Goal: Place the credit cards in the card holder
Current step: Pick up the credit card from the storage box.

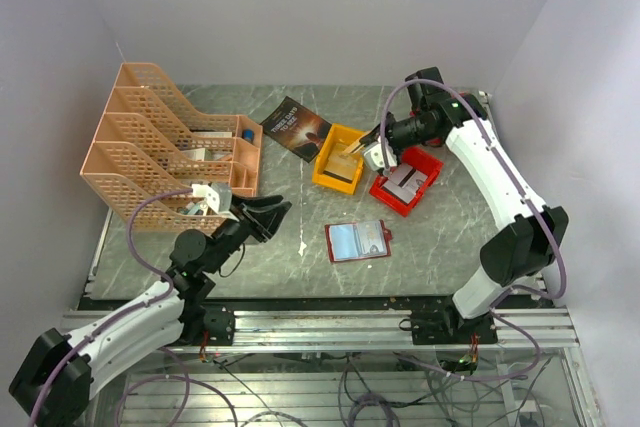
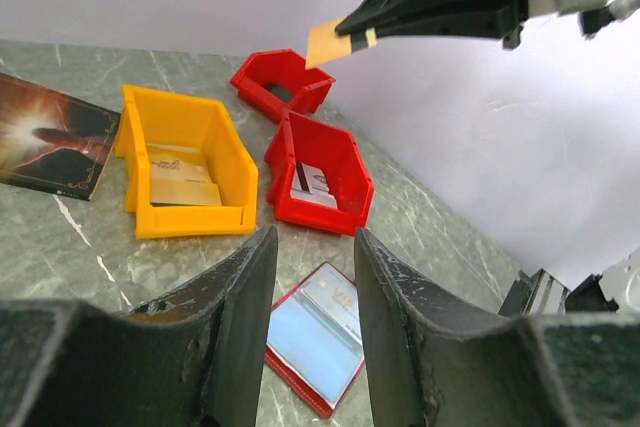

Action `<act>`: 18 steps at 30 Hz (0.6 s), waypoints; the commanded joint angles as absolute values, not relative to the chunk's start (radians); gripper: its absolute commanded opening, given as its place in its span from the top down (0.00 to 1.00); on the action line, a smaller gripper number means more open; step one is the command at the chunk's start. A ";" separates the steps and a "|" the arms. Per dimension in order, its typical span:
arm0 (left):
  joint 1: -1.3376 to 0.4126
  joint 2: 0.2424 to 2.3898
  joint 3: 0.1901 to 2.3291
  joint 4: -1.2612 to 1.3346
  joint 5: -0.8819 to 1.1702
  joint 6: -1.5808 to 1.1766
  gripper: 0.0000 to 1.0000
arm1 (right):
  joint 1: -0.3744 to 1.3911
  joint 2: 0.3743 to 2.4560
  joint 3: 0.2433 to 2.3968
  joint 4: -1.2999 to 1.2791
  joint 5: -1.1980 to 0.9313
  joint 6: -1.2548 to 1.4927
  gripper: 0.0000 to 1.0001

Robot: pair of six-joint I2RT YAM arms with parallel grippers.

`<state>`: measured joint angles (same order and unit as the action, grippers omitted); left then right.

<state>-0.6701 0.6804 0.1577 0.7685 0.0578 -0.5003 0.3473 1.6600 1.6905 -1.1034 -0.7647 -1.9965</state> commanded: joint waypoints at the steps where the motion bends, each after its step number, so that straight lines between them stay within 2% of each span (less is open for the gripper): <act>1: -0.671 0.696 0.124 0.967 0.150 -0.438 0.51 | 0.352 1.605 1.721 -1.199 -0.760 -2.134 1.00; 5: -0.677 0.709 0.118 1.011 0.209 -0.393 0.48 | 0.354 1.582 1.728 -1.266 -0.822 -2.153 1.00; 10: -0.678 0.712 0.041 1.167 0.188 -0.455 0.32 | 0.354 1.517 1.694 -1.303 -0.920 -2.015 1.00; 13: -0.677 0.722 0.016 1.197 0.184 -0.533 0.23 | 0.353 1.452 1.634 -1.216 -0.970 -1.706 1.00; 15: -0.678 0.732 0.023 1.168 0.206 -0.598 0.17 | 0.354 1.410 1.575 -1.048 -0.978 -1.307 1.00; 18: -0.678 0.760 0.050 1.136 0.246 -0.689 0.16 | 0.353 1.349 1.424 -0.840 -0.959 -0.870 1.00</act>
